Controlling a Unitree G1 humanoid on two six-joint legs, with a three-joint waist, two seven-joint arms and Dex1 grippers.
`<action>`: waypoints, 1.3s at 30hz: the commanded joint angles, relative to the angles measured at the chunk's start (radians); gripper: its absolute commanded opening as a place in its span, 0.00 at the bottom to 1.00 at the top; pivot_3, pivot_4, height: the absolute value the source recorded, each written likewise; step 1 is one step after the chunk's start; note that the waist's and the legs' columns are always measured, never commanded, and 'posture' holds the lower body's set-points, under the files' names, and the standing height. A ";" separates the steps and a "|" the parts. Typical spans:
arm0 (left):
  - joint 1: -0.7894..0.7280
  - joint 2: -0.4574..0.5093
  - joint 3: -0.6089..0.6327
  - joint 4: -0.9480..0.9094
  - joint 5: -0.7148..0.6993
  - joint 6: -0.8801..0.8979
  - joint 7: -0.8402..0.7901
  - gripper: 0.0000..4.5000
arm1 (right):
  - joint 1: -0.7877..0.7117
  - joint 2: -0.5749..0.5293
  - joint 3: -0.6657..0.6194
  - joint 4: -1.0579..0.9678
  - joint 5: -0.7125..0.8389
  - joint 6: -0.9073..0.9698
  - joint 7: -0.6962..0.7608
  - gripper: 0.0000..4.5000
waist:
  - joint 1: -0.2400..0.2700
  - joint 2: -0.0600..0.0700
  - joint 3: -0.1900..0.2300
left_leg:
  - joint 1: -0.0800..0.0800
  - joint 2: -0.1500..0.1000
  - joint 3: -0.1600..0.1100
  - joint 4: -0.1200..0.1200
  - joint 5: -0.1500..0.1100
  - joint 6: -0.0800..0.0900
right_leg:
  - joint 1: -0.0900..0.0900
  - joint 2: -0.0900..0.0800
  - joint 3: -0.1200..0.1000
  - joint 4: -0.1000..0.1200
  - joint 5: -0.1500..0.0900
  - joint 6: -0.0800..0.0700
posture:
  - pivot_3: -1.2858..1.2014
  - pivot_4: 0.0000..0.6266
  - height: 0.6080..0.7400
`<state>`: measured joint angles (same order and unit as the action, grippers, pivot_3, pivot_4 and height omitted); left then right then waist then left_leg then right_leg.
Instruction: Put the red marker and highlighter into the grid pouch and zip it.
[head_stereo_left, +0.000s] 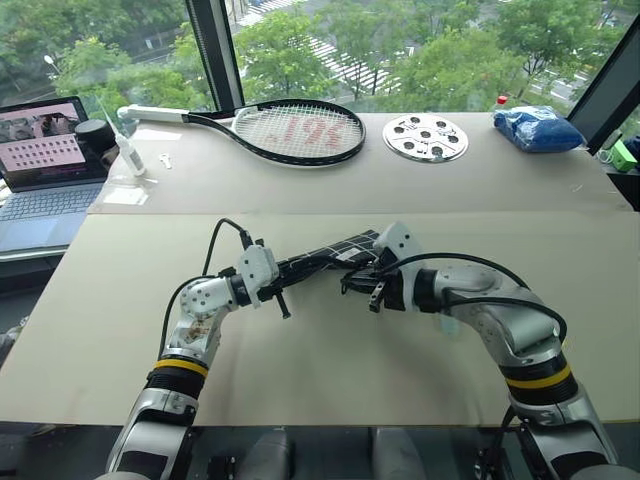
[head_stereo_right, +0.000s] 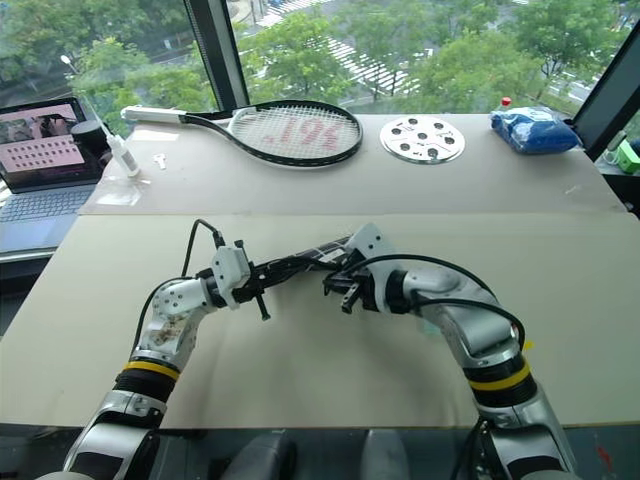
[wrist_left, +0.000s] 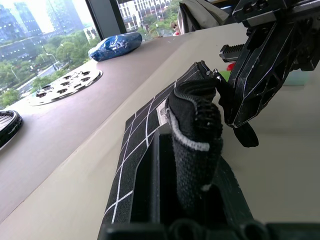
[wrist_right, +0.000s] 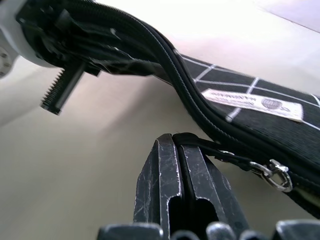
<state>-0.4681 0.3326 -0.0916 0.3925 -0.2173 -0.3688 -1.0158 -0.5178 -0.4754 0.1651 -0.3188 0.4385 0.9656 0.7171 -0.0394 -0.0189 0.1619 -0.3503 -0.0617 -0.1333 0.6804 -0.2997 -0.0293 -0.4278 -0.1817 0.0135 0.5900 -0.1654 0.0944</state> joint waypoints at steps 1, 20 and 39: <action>-0.014 -0.005 0.008 -0.010 -0.012 -0.018 0.001 0.00 | -0.021 0.045 -0.074 -0.087 0.125 0.042 0.012 0.00 | 0.000 0.000 0.000 | 0.000 0.000 0.000 0.000 0.000 0.000 | 0.000 0.000 0.000 0.000 0.000 0.000 | 0.52 0.24 1.00; -0.010 -0.008 0.012 -0.060 -0.045 0.013 -0.012 0.00 | 0.016 -0.246 -0.303 -0.012 0.159 -0.005 0.093 0.63 | 0.010 0.000 0.000 | 0.000 0.000 0.000 0.000 0.000 0.000 | 0.000 0.000 0.000 0.000 0.000 0.000 | 0.52 0.24 1.00; 0.028 0.018 0.012 -0.185 -0.135 0.117 -0.095 0.00 | 0.377 -0.529 -0.486 0.351 -0.061 -0.422 0.286 0.63 | 0.024 -0.001 0.001 | 0.002 0.001 0.004 0.001 -0.001 0.002 | 0.005 0.000 0.001 -0.006 0.001 0.001 | 0.52 0.24 1.00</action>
<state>-0.4406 0.3490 -0.0941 0.2446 -0.3259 -0.2529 -1.1062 -0.1227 -1.0055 -0.3237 0.0206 0.3896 0.5730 1.0107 -0.0154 -0.0199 0.1625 -0.3478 -0.0611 -0.1296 0.6817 -0.3009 -0.0271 -0.4230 -0.1820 0.0148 0.5828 -0.1647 0.0958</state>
